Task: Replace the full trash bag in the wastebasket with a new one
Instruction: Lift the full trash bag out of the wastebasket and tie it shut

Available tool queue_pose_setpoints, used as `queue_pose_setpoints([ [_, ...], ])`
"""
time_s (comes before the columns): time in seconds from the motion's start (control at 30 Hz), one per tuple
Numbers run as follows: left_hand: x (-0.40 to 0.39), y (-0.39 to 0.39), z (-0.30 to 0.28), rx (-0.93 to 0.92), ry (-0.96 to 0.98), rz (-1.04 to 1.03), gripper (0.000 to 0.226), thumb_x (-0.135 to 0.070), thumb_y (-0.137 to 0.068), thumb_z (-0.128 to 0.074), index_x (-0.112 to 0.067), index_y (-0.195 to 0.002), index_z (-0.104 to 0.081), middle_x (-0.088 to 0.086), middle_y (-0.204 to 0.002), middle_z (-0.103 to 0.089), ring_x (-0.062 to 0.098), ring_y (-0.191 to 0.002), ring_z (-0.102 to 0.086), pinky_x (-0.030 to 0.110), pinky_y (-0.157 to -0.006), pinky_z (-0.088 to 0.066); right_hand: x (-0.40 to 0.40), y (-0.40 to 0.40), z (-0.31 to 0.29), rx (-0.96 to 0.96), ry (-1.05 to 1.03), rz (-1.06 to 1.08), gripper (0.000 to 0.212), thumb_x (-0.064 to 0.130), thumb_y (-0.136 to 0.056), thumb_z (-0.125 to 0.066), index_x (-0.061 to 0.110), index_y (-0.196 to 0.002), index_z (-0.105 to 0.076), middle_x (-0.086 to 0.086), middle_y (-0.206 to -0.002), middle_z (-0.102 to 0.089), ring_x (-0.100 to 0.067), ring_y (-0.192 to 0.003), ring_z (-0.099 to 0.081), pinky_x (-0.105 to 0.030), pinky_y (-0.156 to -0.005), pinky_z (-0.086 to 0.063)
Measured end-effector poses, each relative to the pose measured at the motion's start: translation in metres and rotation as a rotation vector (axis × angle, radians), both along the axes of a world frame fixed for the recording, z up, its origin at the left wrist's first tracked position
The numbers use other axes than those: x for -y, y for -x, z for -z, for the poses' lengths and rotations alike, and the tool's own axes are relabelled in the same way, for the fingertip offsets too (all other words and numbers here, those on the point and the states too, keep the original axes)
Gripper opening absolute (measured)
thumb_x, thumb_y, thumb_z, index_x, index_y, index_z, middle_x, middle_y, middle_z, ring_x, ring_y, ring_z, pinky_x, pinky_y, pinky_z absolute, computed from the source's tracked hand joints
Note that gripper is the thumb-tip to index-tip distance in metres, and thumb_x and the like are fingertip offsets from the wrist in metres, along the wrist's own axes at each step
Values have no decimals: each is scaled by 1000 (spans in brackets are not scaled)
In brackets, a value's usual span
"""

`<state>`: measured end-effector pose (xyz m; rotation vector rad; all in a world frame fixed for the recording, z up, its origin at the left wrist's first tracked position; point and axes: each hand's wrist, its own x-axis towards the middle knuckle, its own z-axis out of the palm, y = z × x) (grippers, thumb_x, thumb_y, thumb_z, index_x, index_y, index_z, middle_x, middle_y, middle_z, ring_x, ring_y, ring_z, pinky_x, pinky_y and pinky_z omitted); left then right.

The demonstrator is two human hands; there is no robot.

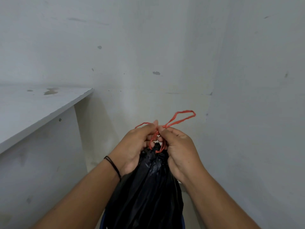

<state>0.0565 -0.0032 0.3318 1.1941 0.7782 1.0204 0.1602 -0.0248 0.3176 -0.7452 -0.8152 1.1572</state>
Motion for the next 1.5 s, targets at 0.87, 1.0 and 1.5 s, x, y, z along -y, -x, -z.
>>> queue_pose_setpoints([
  [0.87,-9,34,10,-556,-1051,-292,9,-21,-84,-66,-25,-83,-74,-14,-77,-63,0,-76,-60,9,-66,-42,-6,-7,-23,298,289,-111,21,10,-92,-55,6,-71,-56,-7,-59,-52,-3,-32,-43,-15,-37,-35],
  [1.0,-6,39,6,-749,-1241,-217,17,-16,-89,-58,-9,-92,-73,2,-80,-64,13,-68,-60,25,-60,-46,-6,-8,-27,321,312,-132,28,9,-92,-53,8,-64,-52,-7,-53,-54,-3,-31,-41,-15,-36,-32],
  [1.5,-19,35,6,-693,-605,-209,15,-25,-91,-56,-19,-80,-63,-14,-106,-56,-3,-94,-51,8,-79,-32,2,-15,-22,521,153,1,24,-12,-76,-59,12,-73,-59,-6,-62,-62,-18,-61,-56,-18,-50,-45],
])
